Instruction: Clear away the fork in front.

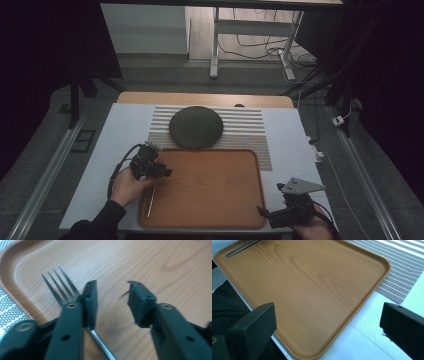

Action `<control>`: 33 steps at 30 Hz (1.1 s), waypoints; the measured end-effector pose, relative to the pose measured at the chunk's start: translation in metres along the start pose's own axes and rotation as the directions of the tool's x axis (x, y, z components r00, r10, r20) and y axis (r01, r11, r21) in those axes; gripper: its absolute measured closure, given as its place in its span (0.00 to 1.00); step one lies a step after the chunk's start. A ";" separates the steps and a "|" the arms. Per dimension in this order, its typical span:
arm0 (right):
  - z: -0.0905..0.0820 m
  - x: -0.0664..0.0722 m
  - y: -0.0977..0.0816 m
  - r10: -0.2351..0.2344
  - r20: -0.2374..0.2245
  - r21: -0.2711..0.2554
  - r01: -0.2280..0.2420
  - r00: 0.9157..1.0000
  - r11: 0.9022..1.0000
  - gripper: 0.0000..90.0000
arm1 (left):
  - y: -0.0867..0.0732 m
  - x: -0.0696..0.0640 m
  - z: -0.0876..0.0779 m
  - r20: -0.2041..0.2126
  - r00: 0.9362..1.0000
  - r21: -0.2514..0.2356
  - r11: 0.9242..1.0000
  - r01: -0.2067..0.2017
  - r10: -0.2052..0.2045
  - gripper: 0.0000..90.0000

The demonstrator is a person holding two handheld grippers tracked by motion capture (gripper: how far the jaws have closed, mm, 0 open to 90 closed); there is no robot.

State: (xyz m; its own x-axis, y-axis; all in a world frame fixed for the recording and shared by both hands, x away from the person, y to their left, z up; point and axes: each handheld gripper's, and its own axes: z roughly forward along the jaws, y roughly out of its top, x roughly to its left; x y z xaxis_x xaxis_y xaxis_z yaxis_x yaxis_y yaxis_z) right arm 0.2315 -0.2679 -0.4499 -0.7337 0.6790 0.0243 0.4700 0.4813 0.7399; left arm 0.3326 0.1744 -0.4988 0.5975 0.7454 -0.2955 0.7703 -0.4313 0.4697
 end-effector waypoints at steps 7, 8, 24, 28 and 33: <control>0.000 0.000 0.000 0.001 0.001 0.000 -0.001 1.000 1.000 0.00 | -0.004 -0.007 -0.009 0.008 0.999 -0.050 0.997 -0.051 0.051 0.36; 0.000 0.000 0.000 0.000 0.001 0.000 0.000 1.000 1.000 0.00 | -0.005 -0.008 -0.011 0.008 0.999 -0.057 0.997 -0.049 0.050 0.33; 0.000 0.001 0.000 -0.004 0.003 -0.001 0.004 1.000 1.000 0.00 | -0.039 -0.024 -0.048 0.061 0.991 -0.162 0.981 -0.105 0.116 0.06; 0.000 0.001 0.000 -0.004 0.003 -0.001 0.004 1.000 1.000 0.00 | -0.048 -0.027 -0.055 0.073 0.991 -0.182 0.978 -0.098 0.112 0.03; 0.000 0.001 0.000 -0.005 0.005 0.001 0.005 1.000 1.000 0.00 | -0.061 -0.027 -0.064 0.077 0.992 -0.201 0.976 -0.079 0.096 0.01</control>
State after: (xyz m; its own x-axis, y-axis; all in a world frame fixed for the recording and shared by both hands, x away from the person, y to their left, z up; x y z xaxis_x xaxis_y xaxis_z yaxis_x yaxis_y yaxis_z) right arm 0.2310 -0.2673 -0.4497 -0.7335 0.6795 0.0171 0.4667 0.4852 0.7394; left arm 0.2555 0.2131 -0.4667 0.6839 0.6592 -0.3126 0.6605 -0.3775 0.6490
